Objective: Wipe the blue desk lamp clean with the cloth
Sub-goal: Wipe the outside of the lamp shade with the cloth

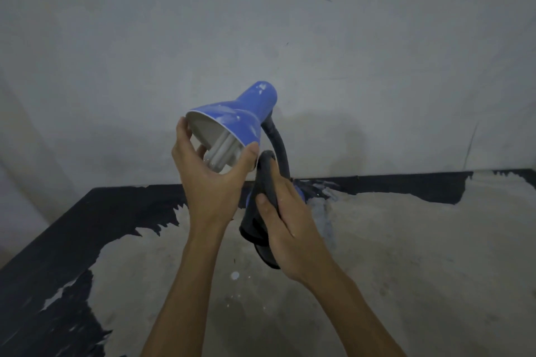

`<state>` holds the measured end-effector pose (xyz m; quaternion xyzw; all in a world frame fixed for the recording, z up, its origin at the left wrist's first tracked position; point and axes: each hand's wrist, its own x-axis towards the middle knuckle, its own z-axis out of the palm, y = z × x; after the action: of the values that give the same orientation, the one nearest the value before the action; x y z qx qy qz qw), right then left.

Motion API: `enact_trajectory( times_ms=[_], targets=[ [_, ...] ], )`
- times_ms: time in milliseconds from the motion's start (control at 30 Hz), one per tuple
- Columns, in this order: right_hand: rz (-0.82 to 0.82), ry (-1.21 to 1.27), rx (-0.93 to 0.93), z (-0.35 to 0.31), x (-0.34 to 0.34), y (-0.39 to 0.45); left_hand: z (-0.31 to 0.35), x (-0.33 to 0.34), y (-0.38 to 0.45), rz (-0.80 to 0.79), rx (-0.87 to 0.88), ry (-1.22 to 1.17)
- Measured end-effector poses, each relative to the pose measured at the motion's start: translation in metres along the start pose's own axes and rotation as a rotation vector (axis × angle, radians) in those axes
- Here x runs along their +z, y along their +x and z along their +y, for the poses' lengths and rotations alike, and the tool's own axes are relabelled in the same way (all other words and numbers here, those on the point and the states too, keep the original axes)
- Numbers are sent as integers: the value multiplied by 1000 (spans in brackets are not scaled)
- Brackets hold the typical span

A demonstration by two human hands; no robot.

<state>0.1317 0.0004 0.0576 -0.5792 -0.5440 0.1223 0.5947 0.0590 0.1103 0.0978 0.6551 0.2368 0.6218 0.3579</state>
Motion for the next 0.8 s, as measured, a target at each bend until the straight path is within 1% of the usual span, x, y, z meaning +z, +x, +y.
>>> enact_trajectory(
  times_ms=[167, 300, 367, 600, 667, 800],
  targets=[
    [65, 118, 70, 9, 0, 2, -8, -10, 8, -26, -29, -111],
    [88, 92, 73, 9, -2, 4, -13, -14, 14, -22, -32, -134],
    [98, 82, 55, 6, -2, 7, -15, -15, 16, -39, -39, -134],
    [253, 48, -87, -11, 15, 30, -22, -19, 18, -66, -40, -146],
    [251, 50, -97, -15, 30, 37, -21, -18, 17, -73, -43, -151],
    [162, 67, -47, -15, 60, 44, -28, -22, 17, -92, -77, -202]
  ],
)
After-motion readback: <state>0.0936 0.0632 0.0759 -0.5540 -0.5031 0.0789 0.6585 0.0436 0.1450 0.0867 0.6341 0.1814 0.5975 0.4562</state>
